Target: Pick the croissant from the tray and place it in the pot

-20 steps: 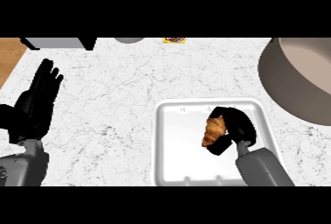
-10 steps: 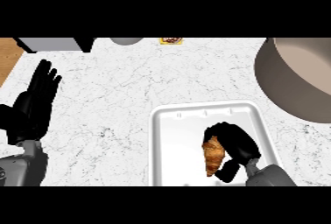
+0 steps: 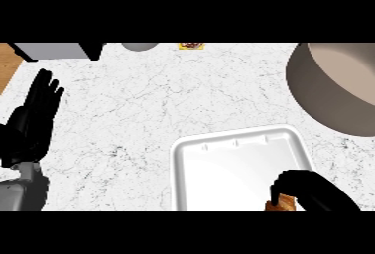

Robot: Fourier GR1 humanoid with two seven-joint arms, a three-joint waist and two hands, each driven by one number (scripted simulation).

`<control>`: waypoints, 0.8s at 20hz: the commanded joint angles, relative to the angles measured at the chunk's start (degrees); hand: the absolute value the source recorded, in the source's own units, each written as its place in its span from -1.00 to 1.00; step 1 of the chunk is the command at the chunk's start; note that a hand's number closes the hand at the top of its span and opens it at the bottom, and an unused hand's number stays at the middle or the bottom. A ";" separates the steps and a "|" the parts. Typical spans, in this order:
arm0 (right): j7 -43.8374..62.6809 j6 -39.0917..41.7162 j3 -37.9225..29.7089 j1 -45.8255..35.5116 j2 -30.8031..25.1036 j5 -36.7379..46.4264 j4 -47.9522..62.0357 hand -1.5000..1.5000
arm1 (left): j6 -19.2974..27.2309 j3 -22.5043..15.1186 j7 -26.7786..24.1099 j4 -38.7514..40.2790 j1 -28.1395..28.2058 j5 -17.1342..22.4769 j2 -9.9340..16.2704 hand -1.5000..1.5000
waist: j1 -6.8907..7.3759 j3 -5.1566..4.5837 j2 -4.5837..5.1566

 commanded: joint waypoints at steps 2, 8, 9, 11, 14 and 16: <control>-1.81 -4.80 -13.17 2.26 0.67 -9.94 -7.39 1.00 | 0.39 -0.85 -0.74 -0.10 -0.19 -0.76 -0.87 0.00 | -0.13 0.08 0.28; 3.96 -5.74 -27.75 1.39 2.30 -21.01 -14.15 1.00 | -1.04 -0.68 -1.93 -1.51 2.73 -0.06 -0.89 0.00 | 1.04 0.02 0.34; 2.19 -5.19 -31.55 1.95 1.65 -25.08 -13.92 1.00 | -1.22 0.67 0.40 1.27 -1.24 0.41 0.90 0.00 | 0.32 0.05 0.42; 4.17 -4.98 -34.24 -2.43 2.39 -27.81 -10.45 1.00 | 1.06 -1.90 0.45 -0.66 -0.71 -2.11 -1.47 0.00 | 1.45 0.07 0.53; 7.81 -2.98 -40.41 -7.08 -1.20 -29.72 -7.84 1.00 | 1.05 -2.36 -0.02 -1.06 -0.56 -2.35 -2.24 0.00 | 1.75 0.05 0.55; 4.93 -0.76 -44.23 -6.14 -2.37 -32.17 -3.96 1.00 | -2.30 -0.70 -2.00 -1.32 2.79 0.43 -1.33 0.00 | 1.83 0.05 0.50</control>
